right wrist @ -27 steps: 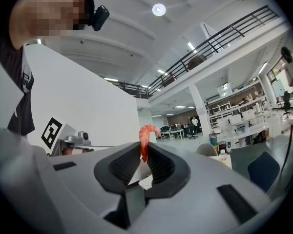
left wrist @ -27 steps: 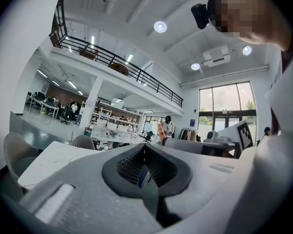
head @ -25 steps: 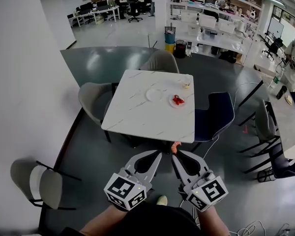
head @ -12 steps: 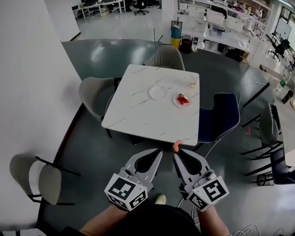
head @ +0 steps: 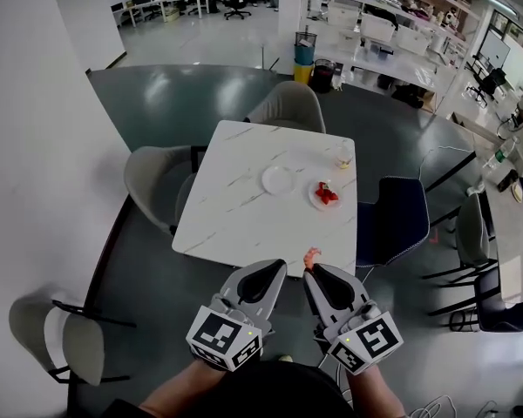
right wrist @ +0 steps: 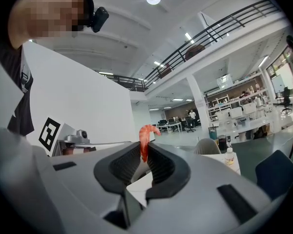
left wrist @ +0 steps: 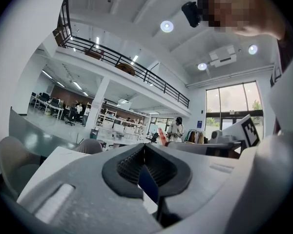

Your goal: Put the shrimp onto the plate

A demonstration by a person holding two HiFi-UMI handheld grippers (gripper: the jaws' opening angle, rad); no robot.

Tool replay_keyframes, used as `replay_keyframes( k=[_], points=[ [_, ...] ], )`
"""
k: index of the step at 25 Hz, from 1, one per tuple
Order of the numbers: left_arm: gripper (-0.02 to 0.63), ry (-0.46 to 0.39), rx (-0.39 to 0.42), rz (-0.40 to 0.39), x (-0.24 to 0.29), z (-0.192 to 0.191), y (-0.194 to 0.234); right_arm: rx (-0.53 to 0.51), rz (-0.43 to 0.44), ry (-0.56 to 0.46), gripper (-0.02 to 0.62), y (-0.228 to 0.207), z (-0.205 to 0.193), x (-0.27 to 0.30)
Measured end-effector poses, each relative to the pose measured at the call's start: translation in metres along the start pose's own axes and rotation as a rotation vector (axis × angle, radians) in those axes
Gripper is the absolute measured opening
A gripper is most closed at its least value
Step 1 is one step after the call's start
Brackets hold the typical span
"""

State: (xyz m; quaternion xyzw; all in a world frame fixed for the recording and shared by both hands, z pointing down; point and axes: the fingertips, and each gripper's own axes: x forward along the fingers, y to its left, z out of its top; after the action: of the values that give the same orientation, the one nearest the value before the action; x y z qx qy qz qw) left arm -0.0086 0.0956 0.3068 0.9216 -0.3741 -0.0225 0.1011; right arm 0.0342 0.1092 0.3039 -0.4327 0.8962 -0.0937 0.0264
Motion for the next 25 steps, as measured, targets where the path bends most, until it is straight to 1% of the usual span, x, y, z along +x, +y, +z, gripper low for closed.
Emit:
replay_keyframes(
  k=[8, 13, 16, 22, 25],
  points=[
    [0.009, 0.014, -0.002, -0.033, 0.04, 0.01, 0.084, 0.004, -0.05, 0.028, 0.048, -0.031, 0.001, 0.086],
    [0.009, 0.018, -0.004, -0.038, 0.064, 0.006, 0.125, 0.01, -0.084, 0.048, 0.048, -0.052, -0.008, 0.121],
    [0.009, 0.028, -0.012, -0.04, 0.084, 0.0, 0.143, 0.014, -0.098, 0.072, 0.048, -0.069, -0.014, 0.138],
    [0.009, 0.032, -0.017, -0.04, 0.124, -0.006, 0.17, 0.029, -0.072, 0.088, 0.048, -0.105, -0.018, 0.175],
    [0.009, 0.045, -0.02, -0.018, 0.148, -0.009, 0.184, 0.028, -0.053, 0.098, 0.048, -0.128, -0.019, 0.193]
  ],
)
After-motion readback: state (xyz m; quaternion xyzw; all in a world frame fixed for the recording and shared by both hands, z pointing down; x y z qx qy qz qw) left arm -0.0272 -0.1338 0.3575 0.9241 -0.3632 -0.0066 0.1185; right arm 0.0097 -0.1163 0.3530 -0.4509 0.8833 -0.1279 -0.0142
